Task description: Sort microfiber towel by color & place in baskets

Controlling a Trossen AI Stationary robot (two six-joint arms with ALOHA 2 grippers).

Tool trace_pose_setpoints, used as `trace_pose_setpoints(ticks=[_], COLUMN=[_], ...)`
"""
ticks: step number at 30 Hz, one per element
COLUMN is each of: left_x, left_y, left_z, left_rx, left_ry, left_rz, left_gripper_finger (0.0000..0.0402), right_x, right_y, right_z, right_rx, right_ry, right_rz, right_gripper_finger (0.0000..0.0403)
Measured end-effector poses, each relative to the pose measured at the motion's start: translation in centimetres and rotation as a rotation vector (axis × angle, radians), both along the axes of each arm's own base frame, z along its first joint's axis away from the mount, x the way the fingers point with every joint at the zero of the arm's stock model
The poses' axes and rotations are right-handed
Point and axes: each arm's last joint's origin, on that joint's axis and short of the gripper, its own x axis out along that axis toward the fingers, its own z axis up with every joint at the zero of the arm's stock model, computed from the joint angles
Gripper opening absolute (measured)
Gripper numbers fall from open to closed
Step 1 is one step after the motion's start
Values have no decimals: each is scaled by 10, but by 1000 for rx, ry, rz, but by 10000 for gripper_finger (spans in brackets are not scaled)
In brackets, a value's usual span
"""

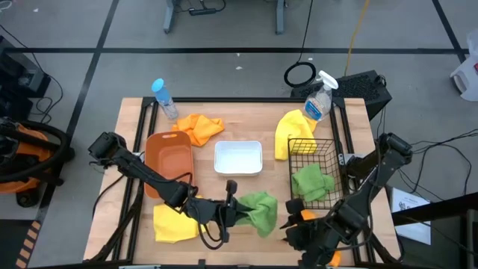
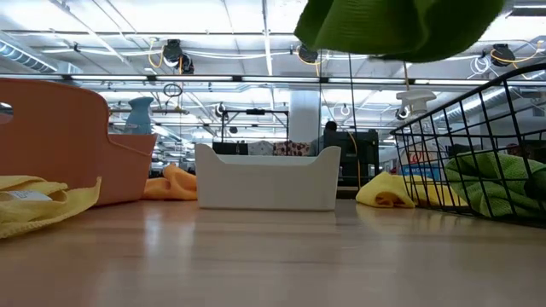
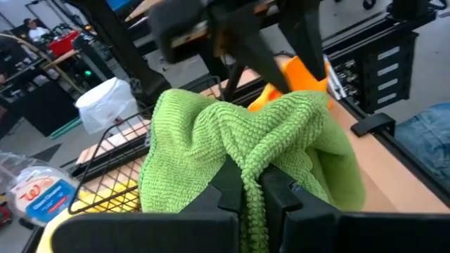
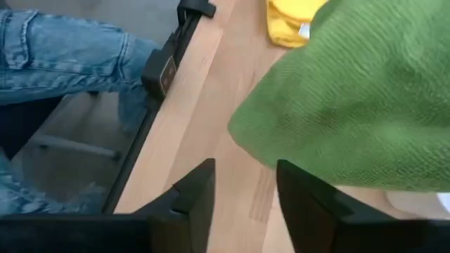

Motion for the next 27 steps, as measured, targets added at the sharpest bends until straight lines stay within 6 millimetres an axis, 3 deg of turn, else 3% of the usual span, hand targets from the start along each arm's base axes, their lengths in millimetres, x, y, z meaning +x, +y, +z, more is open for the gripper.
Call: trace_pose_setpoints(ticks=[9,14,20,27], left_x=[9,14,15,13], left_y=[14,17,16,12], left_z=[-2,-3,-1,-2], left_rx=[-70,-115,-132,-84], left_ry=[30,22,9,9], left_rz=[-88,-126,-171,-198], left_gripper_finger=[16,16,16,16], right_x=[3,11,31,41], right_y=[2,0,-16,-25], right_z=[16,12,11,11], right_rx=[-140,-240,-225,-201], right_ry=[-179,-204,-199,-183], right_rz=[-8,18,-36,-18], right_gripper_finger=[308,384,392,392])
